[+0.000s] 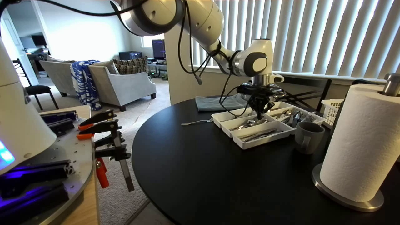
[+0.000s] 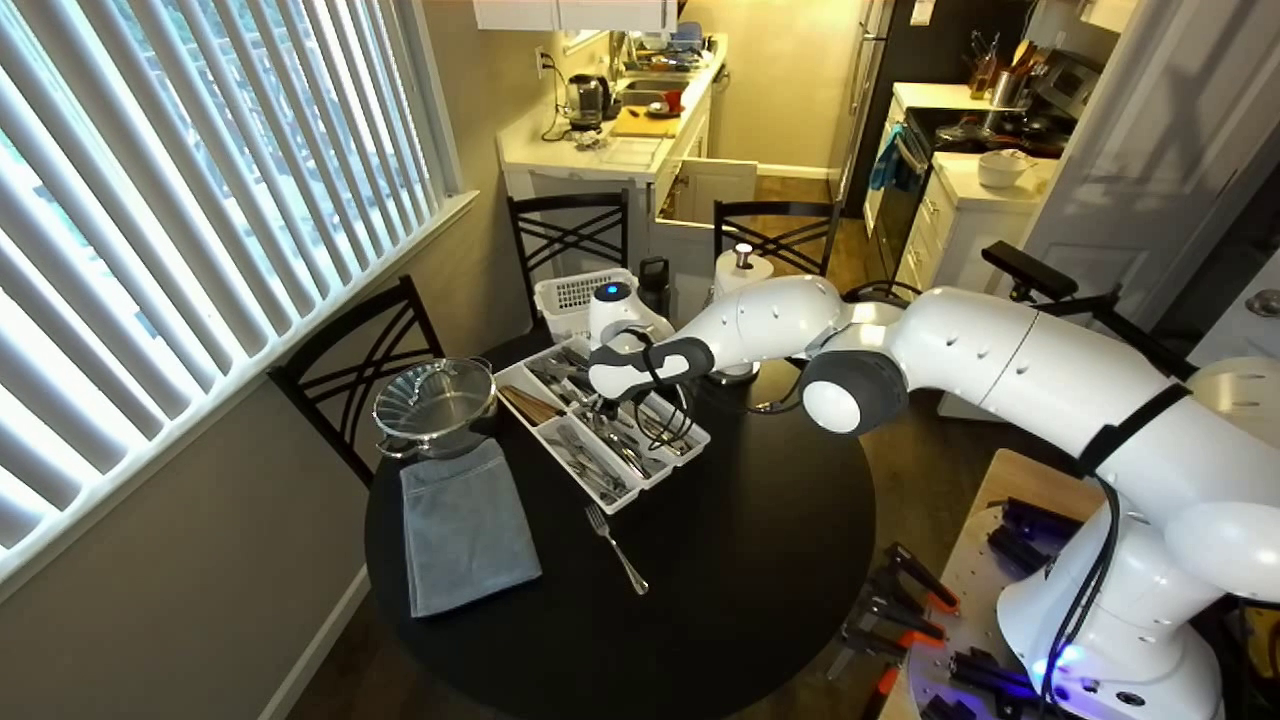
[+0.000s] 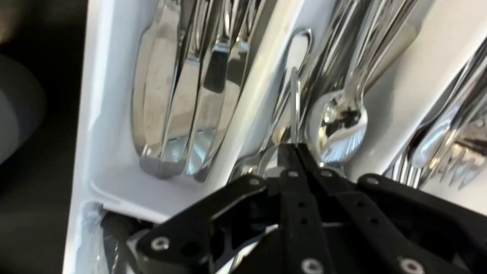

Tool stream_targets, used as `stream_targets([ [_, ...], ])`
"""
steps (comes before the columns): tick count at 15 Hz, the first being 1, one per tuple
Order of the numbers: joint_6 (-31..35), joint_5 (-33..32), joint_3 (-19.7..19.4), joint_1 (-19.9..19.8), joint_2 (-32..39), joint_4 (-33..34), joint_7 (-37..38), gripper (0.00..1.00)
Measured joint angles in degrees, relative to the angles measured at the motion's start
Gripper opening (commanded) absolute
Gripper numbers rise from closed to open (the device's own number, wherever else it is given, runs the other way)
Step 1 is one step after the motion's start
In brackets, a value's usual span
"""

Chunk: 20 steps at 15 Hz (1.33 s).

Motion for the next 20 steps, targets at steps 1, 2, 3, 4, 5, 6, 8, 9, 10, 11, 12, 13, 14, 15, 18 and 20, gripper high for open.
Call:
stream_targets([
  [1,0.30,0.00,-0.30,-0.05,-0.10,1.23,0.26,0.01],
  [2,0.34,0.00,-0.61,-0.08,-0.19,2.46,0.61,0.01],
  [3,0.33,0.00,-0.75,-0.14,-0.23,3.51,0.91,0.01],
  [4,0.33,0.00,-0.77,-0.19,-0.26,4.41,1.08,0.01],
  [5,0.15,0.08,-0.73,-0.21,-0.28,5.13,1.11,0.01],
  [6,-0.02,0.21,-0.62,-0.23,-0.28,5.67,1.11,0.01],
  [8,-1.23,0.29,-0.48,-0.18,-0.29,6.81,1.61,0.01],
  [9,-1.70,0.29,-0.54,-0.07,-0.45,7.25,2.32,0.01],
  [10,-1.79,0.25,-0.75,0.13,-0.85,7.32,3.25,0.01],
  [11,-1.80,0.20,-1.10,0.46,-1.35,7.33,4.33,0.01],
  [12,-1.79,0.06,-1.74,0.98,-1.88,7.34,5.79,0.01],
  [13,-1.73,-0.07,-2.59,1.74,-2.45,7.34,7.53,0.01],
  [14,-1.70,-0.20,-3.54,2.65,-3.03,7.33,9.40,0.01],
  [15,-1.60,-0.32,-4.49,3.67,-3.49,7.33,11.22,0.01],
  [18,-1.19,-0.41,-7.35,6.99,-4.11,7.32,18.46,0.01],
  [20,-0.63,-0.41,-9.26,9.04,-4.11,7.14,24.91,0.01],
])
